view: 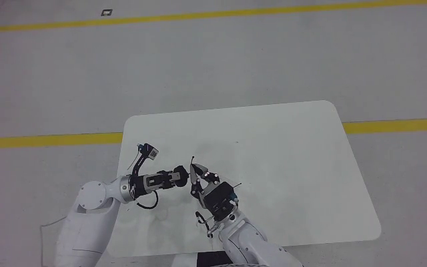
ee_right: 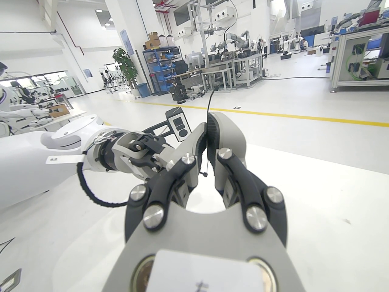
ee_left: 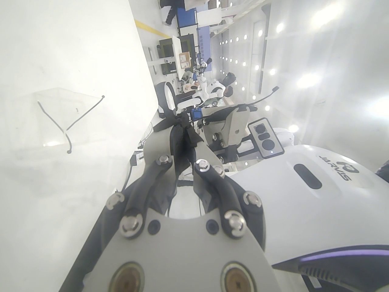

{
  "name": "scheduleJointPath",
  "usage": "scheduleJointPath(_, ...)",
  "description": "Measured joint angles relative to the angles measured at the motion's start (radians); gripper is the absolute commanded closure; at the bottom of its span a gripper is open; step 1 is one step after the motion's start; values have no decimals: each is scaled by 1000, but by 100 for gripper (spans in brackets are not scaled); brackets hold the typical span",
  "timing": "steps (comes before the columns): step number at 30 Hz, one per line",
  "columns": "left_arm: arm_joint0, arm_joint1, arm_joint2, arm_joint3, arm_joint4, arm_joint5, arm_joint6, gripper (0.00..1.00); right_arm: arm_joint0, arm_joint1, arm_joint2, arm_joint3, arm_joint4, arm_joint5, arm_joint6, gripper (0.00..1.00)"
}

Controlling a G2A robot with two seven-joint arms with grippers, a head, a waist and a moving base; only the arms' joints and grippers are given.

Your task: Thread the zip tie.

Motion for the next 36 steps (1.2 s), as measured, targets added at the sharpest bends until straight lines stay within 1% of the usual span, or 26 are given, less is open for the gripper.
scheduleJointPath(36, 0, 0, 0, 0, 0, 0, 0, 100, 3, -6, 2, 7, -11, 5, 19, 100)
